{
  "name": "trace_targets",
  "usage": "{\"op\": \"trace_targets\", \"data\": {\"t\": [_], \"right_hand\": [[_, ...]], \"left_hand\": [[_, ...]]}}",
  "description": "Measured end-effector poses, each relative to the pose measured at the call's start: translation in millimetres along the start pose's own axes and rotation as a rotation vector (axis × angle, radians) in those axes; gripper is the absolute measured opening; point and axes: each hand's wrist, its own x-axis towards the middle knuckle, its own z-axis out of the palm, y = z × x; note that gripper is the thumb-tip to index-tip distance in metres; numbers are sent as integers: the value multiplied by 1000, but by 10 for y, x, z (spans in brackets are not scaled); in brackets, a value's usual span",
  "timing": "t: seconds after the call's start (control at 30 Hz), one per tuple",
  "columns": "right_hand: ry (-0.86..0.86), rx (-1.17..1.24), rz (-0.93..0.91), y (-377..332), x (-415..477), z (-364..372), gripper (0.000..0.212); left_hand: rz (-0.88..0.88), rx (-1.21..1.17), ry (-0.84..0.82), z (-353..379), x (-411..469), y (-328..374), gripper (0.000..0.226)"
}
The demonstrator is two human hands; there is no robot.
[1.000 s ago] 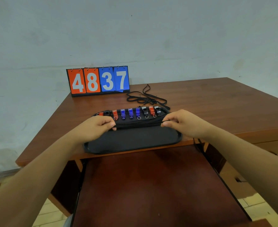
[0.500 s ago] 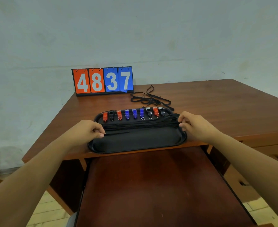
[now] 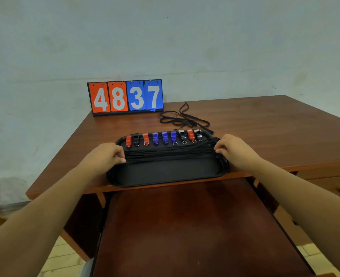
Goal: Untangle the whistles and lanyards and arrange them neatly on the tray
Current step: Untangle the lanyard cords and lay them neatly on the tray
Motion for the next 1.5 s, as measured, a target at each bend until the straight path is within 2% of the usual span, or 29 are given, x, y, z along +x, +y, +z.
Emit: {"op": "trace_targets", "data": {"t": [0.53, 0.63, 0.83, 1.0, 1.13, 1.3, 1.4, 1.5], "right_hand": [[54, 40, 38, 24, 143, -70, 15], [85, 59, 35, 29, 257, -131, 18], [100, 226, 173, -3, 678, -192, 18], [17, 262, 299, 92, 1078, -125, 12], [-82, 325, 371, 242, 1330, 17, 19], [-167, 301, 346, 396, 1510, 196, 12], [-99, 355, 341, 459, 1552, 195, 12], [134, 558, 341, 430, 1578, 47, 7]], "left_hand": [[54, 80, 86, -41, 26, -115, 12], [84, -19, 119, -71, 121, -40, 8], [137, -195, 158, -150, 541, 406, 2], [200, -192, 116, -130, 1031, 791, 5], [245, -202, 67, -57, 1407, 1007, 7], [283, -204, 45, 70, 1754, 1197, 9], [297, -221, 46, 128, 1871, 1306, 8], [310, -227, 69, 146, 1943, 1442, 12]]}}
